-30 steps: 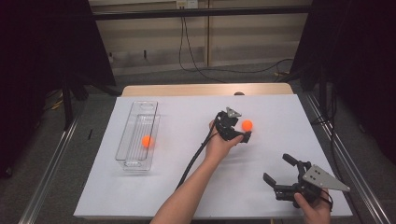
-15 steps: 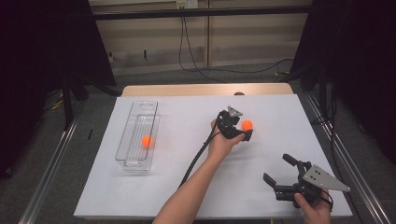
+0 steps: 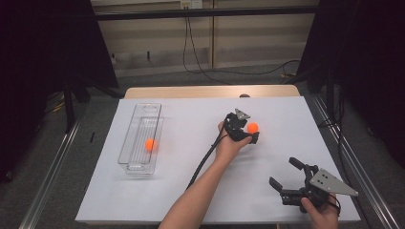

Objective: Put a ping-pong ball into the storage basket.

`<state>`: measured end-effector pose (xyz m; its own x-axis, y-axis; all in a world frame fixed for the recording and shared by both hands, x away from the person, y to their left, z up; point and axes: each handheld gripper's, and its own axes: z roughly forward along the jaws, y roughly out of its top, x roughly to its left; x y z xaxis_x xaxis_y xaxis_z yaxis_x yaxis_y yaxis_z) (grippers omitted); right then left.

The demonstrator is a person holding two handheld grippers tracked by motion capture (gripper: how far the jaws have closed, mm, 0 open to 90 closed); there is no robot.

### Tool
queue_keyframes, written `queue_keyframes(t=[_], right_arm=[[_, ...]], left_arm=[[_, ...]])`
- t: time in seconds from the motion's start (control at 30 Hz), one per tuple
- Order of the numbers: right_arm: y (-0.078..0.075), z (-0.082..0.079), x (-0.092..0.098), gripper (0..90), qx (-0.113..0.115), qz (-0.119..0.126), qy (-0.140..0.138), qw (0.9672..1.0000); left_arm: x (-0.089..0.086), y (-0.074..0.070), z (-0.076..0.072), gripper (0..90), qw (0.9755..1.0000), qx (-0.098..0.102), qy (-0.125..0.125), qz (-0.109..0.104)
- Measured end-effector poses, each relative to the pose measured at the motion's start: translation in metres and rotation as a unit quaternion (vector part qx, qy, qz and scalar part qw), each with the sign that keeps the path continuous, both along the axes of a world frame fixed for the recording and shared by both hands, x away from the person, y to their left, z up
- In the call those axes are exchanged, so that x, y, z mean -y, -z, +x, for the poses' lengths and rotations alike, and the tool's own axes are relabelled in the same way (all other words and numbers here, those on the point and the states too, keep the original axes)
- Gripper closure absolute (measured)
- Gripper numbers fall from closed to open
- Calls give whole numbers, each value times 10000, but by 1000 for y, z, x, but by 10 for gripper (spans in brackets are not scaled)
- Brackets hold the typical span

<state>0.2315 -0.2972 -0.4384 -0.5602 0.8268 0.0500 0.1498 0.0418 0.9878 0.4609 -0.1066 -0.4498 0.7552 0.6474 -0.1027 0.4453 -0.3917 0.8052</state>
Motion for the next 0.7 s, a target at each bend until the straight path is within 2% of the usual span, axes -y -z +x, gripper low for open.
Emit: queue_keyframes(t=[0.2, 0.3, 0.5, 0.6, 0.63, 0.7], right_arm=[[0, 0, 0, 24, -5, 5, -8, 10000], [0, 0, 0, 24, -13, 7, -9, 10000], [0, 0, 0, 24, -5, 22, -13, 10000], [0, 0, 0, 24, -9, 22, -16, 10000], [0, 0, 0, 24, -8, 20, -15, 10000], [0, 0, 0, 24, -12, 24, -19, 10000]], left_arm=[[6, 4, 3, 175, 9999, 43, 35, 104], [7, 5, 5, 229, 10000, 42, 26, 28], [10, 8, 8, 282, 9999, 36, 44, 135], [12, 9, 9, 299, 10000, 10, 27, 94], [12, 9, 10, 303, 9999, 30, 42, 153], [13, 10, 12, 306, 10000, -28, -7, 94]])
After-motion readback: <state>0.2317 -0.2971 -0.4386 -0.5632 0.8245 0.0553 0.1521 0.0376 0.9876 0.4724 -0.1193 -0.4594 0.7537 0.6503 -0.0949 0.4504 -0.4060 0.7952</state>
